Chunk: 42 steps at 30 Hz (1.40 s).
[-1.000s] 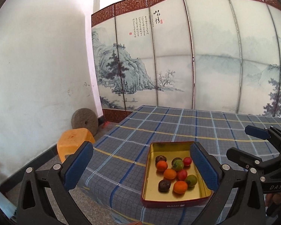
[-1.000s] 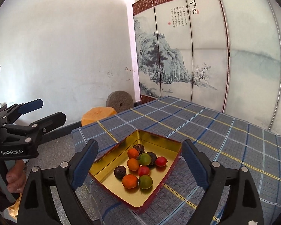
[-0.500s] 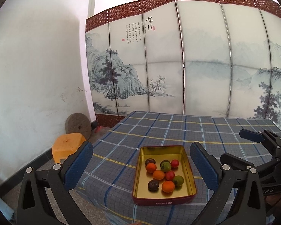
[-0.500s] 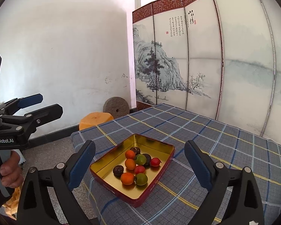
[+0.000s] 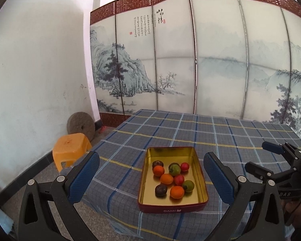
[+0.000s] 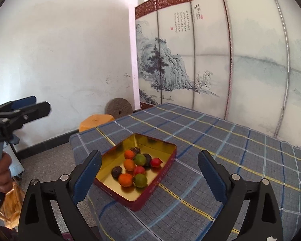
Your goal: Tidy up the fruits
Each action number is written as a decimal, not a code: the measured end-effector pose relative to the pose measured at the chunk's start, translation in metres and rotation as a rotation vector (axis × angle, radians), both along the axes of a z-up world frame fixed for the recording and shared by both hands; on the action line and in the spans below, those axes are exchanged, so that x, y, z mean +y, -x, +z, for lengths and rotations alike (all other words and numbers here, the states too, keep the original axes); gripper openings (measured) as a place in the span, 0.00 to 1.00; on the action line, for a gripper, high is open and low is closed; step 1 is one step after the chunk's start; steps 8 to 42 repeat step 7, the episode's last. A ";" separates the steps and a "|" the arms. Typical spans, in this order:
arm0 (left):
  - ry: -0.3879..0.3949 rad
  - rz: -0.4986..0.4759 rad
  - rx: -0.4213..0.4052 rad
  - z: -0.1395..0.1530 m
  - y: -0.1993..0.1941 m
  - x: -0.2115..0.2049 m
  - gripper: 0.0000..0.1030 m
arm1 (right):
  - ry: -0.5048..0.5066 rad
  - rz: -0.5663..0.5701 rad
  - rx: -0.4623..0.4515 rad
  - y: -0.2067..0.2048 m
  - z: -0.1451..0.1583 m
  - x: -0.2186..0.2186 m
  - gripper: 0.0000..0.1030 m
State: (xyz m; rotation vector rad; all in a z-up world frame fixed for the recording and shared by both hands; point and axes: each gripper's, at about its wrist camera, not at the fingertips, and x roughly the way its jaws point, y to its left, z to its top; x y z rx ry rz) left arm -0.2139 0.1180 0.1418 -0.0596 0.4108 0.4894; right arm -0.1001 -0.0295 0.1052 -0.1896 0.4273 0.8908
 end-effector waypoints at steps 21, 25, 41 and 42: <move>-0.005 0.017 0.071 -0.010 -0.021 -0.001 1.00 | 0.102 -0.158 0.125 -0.070 -0.045 -0.046 0.94; -0.005 0.017 0.071 -0.010 -0.021 -0.001 1.00 | 0.102 -0.158 0.125 -0.070 -0.045 -0.046 0.94; -0.005 0.017 0.071 -0.010 -0.021 -0.001 1.00 | 0.102 -0.158 0.125 -0.070 -0.045 -0.046 0.94; -0.005 0.017 0.071 -0.010 -0.021 -0.001 1.00 | 0.102 -0.158 0.125 -0.070 -0.045 -0.046 0.94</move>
